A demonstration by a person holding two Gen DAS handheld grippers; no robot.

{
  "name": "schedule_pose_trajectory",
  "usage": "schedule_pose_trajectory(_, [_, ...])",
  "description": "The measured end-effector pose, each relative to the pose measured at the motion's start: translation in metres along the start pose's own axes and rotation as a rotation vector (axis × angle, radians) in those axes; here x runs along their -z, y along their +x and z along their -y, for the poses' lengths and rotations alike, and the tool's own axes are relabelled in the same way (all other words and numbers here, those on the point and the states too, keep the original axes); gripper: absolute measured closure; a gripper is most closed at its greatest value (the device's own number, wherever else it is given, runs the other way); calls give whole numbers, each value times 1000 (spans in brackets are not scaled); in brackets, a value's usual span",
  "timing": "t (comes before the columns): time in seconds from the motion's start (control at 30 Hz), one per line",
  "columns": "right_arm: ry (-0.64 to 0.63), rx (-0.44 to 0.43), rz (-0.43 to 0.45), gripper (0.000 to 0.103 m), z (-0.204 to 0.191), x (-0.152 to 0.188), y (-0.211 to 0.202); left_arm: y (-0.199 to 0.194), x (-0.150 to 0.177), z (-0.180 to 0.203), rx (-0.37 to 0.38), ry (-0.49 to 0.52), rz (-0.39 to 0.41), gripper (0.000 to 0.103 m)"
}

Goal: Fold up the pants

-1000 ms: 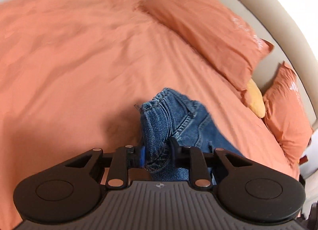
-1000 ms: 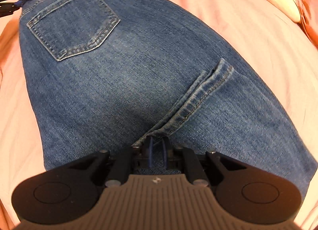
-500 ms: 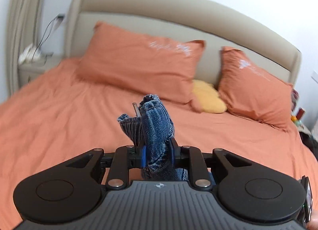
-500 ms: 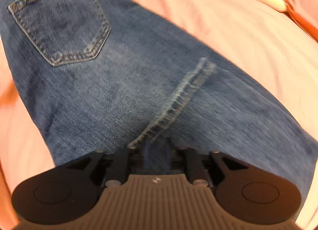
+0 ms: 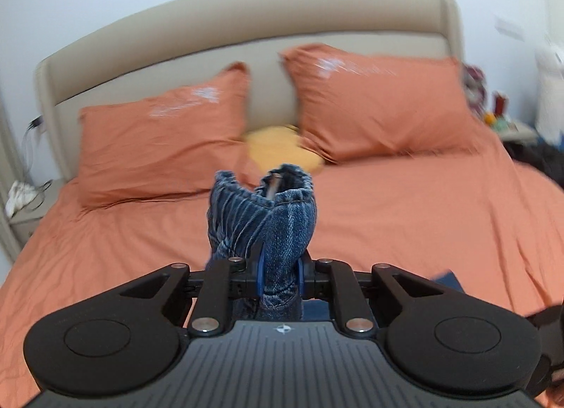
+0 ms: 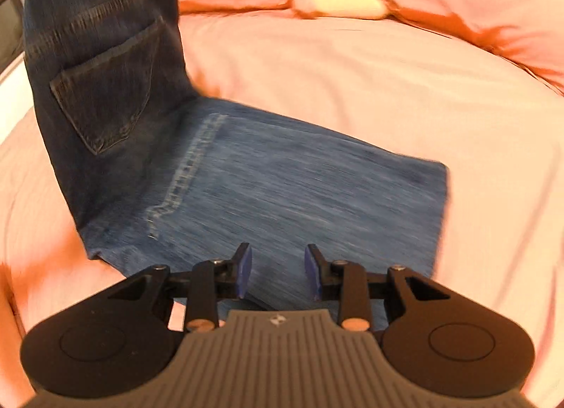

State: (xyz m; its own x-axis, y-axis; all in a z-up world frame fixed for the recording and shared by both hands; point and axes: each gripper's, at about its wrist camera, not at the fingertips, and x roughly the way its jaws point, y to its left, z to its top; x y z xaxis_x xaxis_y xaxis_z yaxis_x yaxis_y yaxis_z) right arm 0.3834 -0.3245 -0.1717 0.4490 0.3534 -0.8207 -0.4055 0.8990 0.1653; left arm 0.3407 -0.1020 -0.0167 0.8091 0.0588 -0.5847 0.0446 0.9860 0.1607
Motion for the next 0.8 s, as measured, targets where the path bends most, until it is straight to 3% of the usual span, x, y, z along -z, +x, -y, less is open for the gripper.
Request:
schedule_pose_trajectory(0.1, [66, -7, 14, 73, 31, 16, -11, 20, 17, 58, 45, 98, -31, 85])
schedule_pose_trajectory(0.23, [130, -4, 17, 73, 64, 43, -19, 50, 51, 122, 130, 166, -139, 86])
schedule_pose_trajectory(0.37, [179, -9, 4, 73, 87, 66, -21, 64, 91, 160, 180, 226, -245, 85])
schedule_pose_trajectory(0.47, [189, -12, -9, 73, 96, 79, -21, 68, 113, 164, 239, 235, -312, 80])
schedule_pose_trajectory(0.53, [192, -22, -13, 73, 98, 84, -19, 71, 118, 159, 303, 218, -323, 69])
schedule_pose_trajectory(0.6, [183, -32, -15, 73, 99, 85, -20, 75, 116, 146, 397, 157, -343, 49])
schedule_pose_trajectory(0.67, [159, -32, -15, 73, 96, 80, -21, 76, 111, 132, 478, 113, -350, 40])
schedule_pose_trajectory(0.73, [139, -34, -10, 73, 93, 74, -25, 72, 105, 121, 533, 92, -352, 38])
schedule_pose_trajectory(0.8, [131, -43, 4, 73, 86, 69, -33, 64, 102, 106, 538, 106, -345, 35])
